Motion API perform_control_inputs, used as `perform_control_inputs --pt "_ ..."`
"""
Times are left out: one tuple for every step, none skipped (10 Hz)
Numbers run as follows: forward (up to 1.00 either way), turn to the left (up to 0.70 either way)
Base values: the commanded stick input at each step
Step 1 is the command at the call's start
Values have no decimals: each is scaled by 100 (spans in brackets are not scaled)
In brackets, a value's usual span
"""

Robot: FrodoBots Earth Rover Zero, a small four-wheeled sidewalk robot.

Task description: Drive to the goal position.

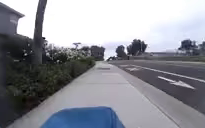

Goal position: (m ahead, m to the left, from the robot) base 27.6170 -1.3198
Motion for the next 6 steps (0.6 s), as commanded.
perform_control_inputs --pt "100 0" --pt "100 11" --pt "100 25" --pt "100 27" --pt "100 27" --pt "100 27"
